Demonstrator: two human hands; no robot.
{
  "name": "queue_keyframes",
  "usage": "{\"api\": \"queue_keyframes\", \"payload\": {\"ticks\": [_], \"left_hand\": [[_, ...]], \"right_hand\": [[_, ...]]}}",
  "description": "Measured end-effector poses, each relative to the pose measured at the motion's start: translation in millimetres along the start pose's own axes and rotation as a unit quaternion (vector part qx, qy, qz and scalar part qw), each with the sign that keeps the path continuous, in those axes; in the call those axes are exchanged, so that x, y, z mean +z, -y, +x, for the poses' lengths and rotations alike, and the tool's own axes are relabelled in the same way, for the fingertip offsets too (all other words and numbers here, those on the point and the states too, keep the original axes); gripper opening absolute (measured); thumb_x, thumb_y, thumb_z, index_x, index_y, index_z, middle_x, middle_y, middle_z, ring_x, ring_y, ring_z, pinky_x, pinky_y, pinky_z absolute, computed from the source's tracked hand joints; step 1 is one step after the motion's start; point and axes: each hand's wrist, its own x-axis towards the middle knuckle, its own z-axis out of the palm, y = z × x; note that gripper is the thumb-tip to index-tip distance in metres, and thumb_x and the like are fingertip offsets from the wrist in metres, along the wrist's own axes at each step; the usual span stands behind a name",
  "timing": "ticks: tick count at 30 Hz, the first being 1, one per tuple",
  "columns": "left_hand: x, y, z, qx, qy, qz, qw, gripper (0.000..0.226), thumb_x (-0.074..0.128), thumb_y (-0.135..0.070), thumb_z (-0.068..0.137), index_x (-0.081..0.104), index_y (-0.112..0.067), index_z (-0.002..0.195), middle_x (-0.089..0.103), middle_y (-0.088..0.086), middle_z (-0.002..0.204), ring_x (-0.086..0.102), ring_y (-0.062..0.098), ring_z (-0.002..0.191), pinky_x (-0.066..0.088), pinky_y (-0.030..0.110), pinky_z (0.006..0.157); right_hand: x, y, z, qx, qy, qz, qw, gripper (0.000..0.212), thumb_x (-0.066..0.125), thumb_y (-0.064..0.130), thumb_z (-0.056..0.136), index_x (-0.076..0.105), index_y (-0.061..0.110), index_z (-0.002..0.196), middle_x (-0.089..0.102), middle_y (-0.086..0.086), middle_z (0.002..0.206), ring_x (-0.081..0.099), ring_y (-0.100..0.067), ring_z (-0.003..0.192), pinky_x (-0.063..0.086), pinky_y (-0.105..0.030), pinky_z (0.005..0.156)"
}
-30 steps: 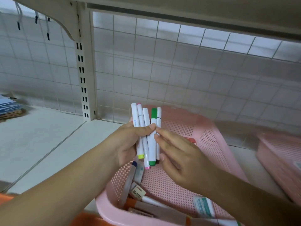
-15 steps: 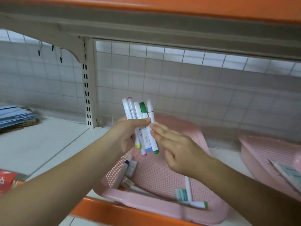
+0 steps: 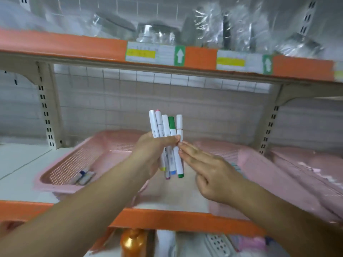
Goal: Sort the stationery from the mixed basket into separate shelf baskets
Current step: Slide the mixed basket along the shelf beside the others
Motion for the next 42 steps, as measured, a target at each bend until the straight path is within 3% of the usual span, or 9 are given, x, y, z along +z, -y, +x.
{"api": "queue_keyframes", "payload": {"ticks": [4, 8, 16, 25, 29, 32, 35, 39, 42], "left_hand": [[63.7, 23.8, -22.1, 0.004, 0.015, -0.010, 1.000, 0.016, 0.066, 0.003, 0.078, 0.065, -0.007, 0.091, 0.069, 0.011, 0.079, 0.066, 0.021, 0.065, 0.057, 0.031, 0.062], [127.3, 46.4, -31.1, 0.008, 0.019, -0.016, 1.000, 0.015, 0.068, 0.004, 0.077, 0.064, -0.011, 0.079, 0.068, 0.005, 0.066, 0.066, 0.019, 0.057, 0.053, 0.024, 0.048], [251.8, 93.8, -26.6, -0.035, 0.105, 0.039, 0.993, 0.014, 0.073, -0.005, 0.076, 0.065, -0.015, 0.082, 0.070, 0.006, 0.079, 0.066, 0.028, 0.078, 0.052, 0.047, 0.079], [395.1, 139.7, 5.1, -0.045, 0.205, 0.034, 0.977, 0.014, 0.074, -0.004, 0.074, 0.064, -0.014, 0.075, 0.068, -0.003, 0.056, 0.063, 0.021, 0.064, 0.051, 0.040, 0.074], [448.1, 152.4, 30.8, -0.064, 0.237, 0.054, 0.968, 0.014, 0.073, -0.004, 0.074, 0.064, -0.011, 0.081, 0.070, 0.006, 0.074, 0.066, 0.022, 0.066, 0.055, 0.033, 0.063], [474.0, 156.7, 51.0, -0.052, 0.240, 0.089, 0.965, 0.017, 0.075, -0.004, 0.073, 0.064, -0.012, 0.084, 0.070, 0.008, 0.085, 0.067, 0.021, 0.073, 0.055, 0.034, 0.070], [483.4, 161.8, 69.2, 0.012, 0.233, 0.169, 0.957, 0.018, 0.074, -0.004, 0.074, 0.064, -0.012, 0.086, 0.067, 0.005, 0.085, 0.064, 0.018, 0.075, 0.054, 0.030, 0.073], [479.9, 175.3, 93.8, 0.139, 0.240, 0.307, 0.910, 0.016, 0.072, -0.004, 0.076, 0.064, -0.013, 0.087, 0.065, 0.005, 0.085, 0.061, 0.019, 0.076, 0.050, 0.027, 0.071], [474.0, 188.0, 114.3, 0.224, 0.220, 0.485, 0.816, 0.017, 0.069, -0.009, 0.079, 0.066, -0.007, 0.095, 0.063, 0.010, 0.089, 0.058, 0.024, 0.079, 0.040, 0.024, 0.066]], "right_hand": [[-48.5, -14.9, -48.4, 0.007, -0.002, -0.069, 0.998, 0.054, 0.017, 0.011, 0.092, 0.065, -0.008, 0.109, 0.062, -0.022, 0.119, 0.063, -0.034, 0.106, 0.055, -0.049, 0.080], [-90.0, -32.9, -97.4, 0.058, 0.041, -0.166, 0.984, 0.052, 0.032, 0.012, 0.073, 0.068, 0.002, 0.109, 0.064, -0.015, 0.119, 0.064, -0.031, 0.106, 0.053, -0.051, 0.083], [-179.4, -80.8, -193.9, 0.210, 0.106, -0.254, 0.938, 0.054, 0.032, 0.019, 0.065, 0.073, 0.008, 0.099, 0.069, -0.015, 0.105, 0.069, -0.030, 0.089, 0.057, -0.047, 0.073], [-241.2, -165.7, -295.3, 0.358, 0.171, -0.308, 0.865, 0.051, 0.035, 0.016, 0.067, 0.072, 0.009, 0.100, 0.070, -0.015, 0.106, 0.069, -0.031, 0.089, 0.056, -0.043, 0.072], [-258.0, -207.4, -321.9, 0.415, 0.187, -0.286, 0.843, 0.045, 0.051, 0.007, 0.063, 0.071, 0.009, 0.102, 0.069, -0.014, 0.108, 0.068, -0.031, 0.089, 0.057, -0.043, 0.072], [-260.8, -232.1, -336.9, 0.411, 0.189, -0.283, 0.846, 0.042, 0.053, 0.006, 0.064, 0.072, 0.008, 0.102, 0.069, -0.014, 0.108, 0.068, -0.030, 0.091, 0.057, -0.045, 0.073], [-252.7, -253.1, -343.8, 0.423, 0.198, -0.248, 0.849, 0.044, 0.048, 0.004, 0.075, 0.066, 0.009, 0.115, 0.063, -0.015, 0.121, 0.061, -0.032, 0.107, 0.051, -0.047, 0.089], [-238.3, -280.5, -343.2, 0.425, 0.269, -0.202, 0.841, 0.048, 0.041, 0.008, 0.090, 0.048, 0.022, 0.136, 0.044, 0.001, 0.142, 0.040, -0.018, 0.128, 0.035, -0.031, 0.103], [-224.2, -306.2, -338.3, 0.427, 0.312, -0.162, 0.833, 0.048, 0.038, 0.008, 0.092, 0.046, 0.026, 0.136, 0.040, 0.006, 0.143, 0.035, -0.015, 0.131, 0.029, -0.025, 0.104]]}}
